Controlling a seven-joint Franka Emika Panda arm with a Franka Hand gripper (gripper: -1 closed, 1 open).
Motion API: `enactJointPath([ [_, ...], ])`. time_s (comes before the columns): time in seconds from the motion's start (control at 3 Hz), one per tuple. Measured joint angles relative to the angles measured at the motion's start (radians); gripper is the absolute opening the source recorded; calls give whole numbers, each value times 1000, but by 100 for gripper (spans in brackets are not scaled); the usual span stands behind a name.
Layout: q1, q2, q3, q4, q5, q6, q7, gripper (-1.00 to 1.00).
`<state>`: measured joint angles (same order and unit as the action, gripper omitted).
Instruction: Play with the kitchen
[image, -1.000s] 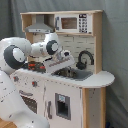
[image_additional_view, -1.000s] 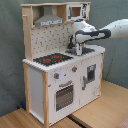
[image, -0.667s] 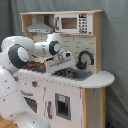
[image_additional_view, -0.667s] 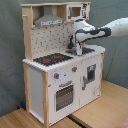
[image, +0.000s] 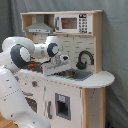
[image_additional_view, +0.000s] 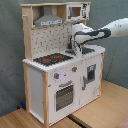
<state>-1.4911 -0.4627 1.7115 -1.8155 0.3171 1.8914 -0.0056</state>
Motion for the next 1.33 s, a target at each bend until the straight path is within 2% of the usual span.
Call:
enactJointPath([
  [0.33, -2, 29, -27, 78, 1, -66, -1, -100],
  [0.67, -2, 44, -28, 156, 1, -134, 1, -100],
  [1.0, 20, 55, -21, 248, 1, -182, 6, -100],
  [1.33, 49, 54, 43, 320, 1, -188, 23, -100],
])
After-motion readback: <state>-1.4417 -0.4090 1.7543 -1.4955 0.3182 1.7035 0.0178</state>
